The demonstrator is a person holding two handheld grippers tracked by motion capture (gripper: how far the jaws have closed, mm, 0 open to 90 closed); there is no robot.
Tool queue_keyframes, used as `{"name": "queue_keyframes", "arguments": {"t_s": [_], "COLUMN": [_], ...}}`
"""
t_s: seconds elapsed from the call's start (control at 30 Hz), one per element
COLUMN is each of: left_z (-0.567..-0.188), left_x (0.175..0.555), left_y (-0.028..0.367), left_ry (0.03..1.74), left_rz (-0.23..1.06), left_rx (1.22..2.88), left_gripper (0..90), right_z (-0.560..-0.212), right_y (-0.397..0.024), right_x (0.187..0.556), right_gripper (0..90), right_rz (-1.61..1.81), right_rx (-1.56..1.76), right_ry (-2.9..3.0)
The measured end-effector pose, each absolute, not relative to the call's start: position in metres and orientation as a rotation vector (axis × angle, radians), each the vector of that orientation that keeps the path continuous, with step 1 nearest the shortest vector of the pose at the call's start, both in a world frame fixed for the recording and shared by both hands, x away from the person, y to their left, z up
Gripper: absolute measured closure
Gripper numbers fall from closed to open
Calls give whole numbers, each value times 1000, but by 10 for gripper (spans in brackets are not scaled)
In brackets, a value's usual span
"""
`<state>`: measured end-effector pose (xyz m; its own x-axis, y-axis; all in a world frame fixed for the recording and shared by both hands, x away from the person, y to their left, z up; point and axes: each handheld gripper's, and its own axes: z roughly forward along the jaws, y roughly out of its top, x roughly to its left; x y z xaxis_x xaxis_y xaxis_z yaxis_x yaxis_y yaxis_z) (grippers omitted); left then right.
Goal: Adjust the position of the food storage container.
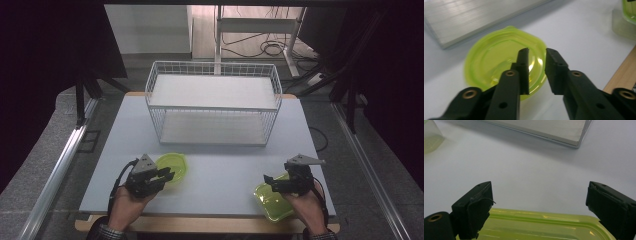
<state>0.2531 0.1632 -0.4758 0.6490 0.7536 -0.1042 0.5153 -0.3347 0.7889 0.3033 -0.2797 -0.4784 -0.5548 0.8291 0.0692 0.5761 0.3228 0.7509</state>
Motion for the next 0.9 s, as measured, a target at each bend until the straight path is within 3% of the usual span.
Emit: {"name": "queue_keyframes", "arguments": {"t_s": [0.23,0.9], "left_z": [-474,-490], "left_x": [259,292], "left_y": [144,111], "left_ry": [929,978], "left_rz": [343,365], "left_rx": [2063,2134], "left_gripper": [897,898], "right_z": [-476,-478], "right_y": [-280,-278], "right_x": [302,301], "right_gripper": [89,105], "right_rz": [1066,1021], "right_rx": [1236,1208], "right_ry": [2248,2247]}}
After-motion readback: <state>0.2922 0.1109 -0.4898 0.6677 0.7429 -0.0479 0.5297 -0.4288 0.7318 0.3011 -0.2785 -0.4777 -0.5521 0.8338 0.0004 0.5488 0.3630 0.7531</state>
